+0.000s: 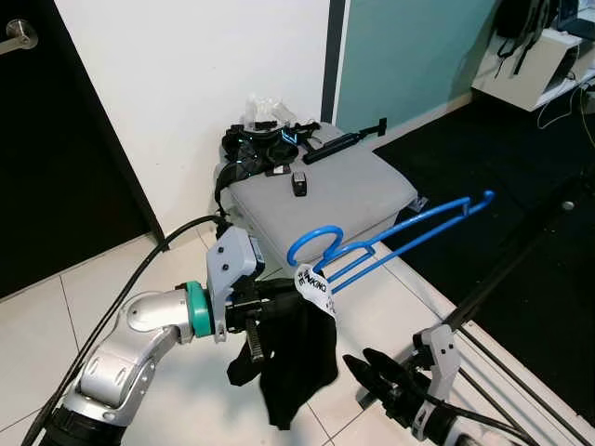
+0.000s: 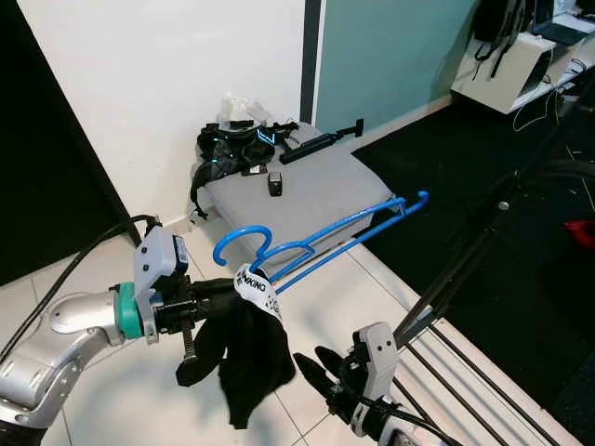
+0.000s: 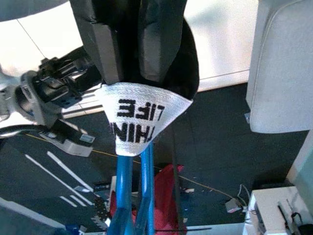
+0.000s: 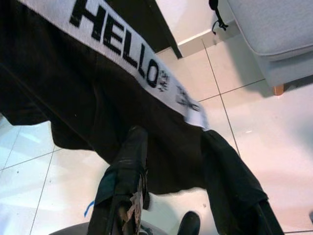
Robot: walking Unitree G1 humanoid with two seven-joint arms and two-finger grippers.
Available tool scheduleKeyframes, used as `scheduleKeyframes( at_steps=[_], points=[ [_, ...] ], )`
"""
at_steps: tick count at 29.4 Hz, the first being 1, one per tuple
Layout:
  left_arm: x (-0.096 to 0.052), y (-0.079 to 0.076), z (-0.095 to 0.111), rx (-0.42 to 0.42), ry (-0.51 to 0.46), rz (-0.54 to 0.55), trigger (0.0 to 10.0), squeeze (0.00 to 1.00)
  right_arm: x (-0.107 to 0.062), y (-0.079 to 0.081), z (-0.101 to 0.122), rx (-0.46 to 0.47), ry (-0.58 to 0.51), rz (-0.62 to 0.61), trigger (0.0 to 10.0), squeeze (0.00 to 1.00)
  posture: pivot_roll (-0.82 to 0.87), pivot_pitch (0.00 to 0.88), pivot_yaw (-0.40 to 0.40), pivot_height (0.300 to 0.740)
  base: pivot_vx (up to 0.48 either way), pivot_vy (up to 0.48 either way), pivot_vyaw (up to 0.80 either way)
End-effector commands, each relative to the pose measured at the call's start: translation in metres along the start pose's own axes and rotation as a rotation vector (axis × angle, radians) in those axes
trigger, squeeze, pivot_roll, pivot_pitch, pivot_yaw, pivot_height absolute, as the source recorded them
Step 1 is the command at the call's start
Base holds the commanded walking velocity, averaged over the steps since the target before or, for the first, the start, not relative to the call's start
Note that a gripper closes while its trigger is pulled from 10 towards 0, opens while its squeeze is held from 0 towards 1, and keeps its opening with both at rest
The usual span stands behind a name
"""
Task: Hang hanger
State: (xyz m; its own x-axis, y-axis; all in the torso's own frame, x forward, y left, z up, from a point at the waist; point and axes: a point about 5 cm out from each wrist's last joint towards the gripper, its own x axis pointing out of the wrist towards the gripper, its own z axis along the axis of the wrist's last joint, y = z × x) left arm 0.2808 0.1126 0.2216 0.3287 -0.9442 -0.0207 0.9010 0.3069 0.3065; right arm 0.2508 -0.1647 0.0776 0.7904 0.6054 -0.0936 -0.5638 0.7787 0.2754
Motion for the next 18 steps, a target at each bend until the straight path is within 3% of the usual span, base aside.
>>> scheduleKeyframes(
  at_steps=[1, 4, 6, 9, 10, 14, 18],
  points=[
    [-0.007, -0.006, 0.012, 0.062, 0.005, -0.096, 10.0, 0.0, -0.001, 0.002, -0.004, 0.067, -0.01, 0.011, 10.0, 0.0, -0.26, 0.19, 0.118, 0.74, 0.0, 0.0, 0.0],
    [-0.014, -0.011, 0.017, 0.165, 0.068, -0.207, 10.0, 0.0, -0.001, 0.0, 0.008, 0.145, -0.087, 0.019, 10.0, 0.0, -0.26, 0.188, 0.121, 0.74, 0.0, 0.0, 0.0],
    [-0.015, -0.011, 0.015, 0.235, 0.119, -0.265, 10.0, 0.0, -0.009, -0.005, 0.031, 0.2, -0.194, 0.045, 10.0, 0.0, -0.25, 0.187, 0.124, 0.74, 0.0, 0.0, 0.0],
    [-0.015, -0.011, 0.015, 0.255, 0.133, -0.286, 10.0, 0.0, -0.014, -0.007, 0.041, 0.216, -0.236, 0.058, 10.0, 0.0, -0.25, 0.187, 0.124, 0.74, 0.0, 0.0, 0.0],
    [-0.013, -0.015, 0.02, 0.278, 0.127, -0.344, 10.0, 0.0, -0.027, -0.014, 0.054, 0.238, -0.287, 0.078, 10.0, 0.0, -0.26, 0.189, 0.128, 0.74, 0.0, 0.0, 0.0],
    [-0.009, -0.02, 0.028, 0.298, 0.101, -0.399, 10.0, 0.0, -0.031, -0.018, 0.052, 0.241, -0.269, 0.08, 10.0, 0.0, -0.27, 0.192, 0.137, 0.74, 0.0, 0.0, 0.0],
    [-0.005, -0.024, 0.032, 0.327, 0.082, -0.452, 10.0, 0.0, -0.021, 0.005, 0.036, 0.234, -0.153, 0.223, 10.0, 0.0, -0.27, 0.201, 0.149, 0.74, 0.0, 0.0, 0.0]
  ],
)
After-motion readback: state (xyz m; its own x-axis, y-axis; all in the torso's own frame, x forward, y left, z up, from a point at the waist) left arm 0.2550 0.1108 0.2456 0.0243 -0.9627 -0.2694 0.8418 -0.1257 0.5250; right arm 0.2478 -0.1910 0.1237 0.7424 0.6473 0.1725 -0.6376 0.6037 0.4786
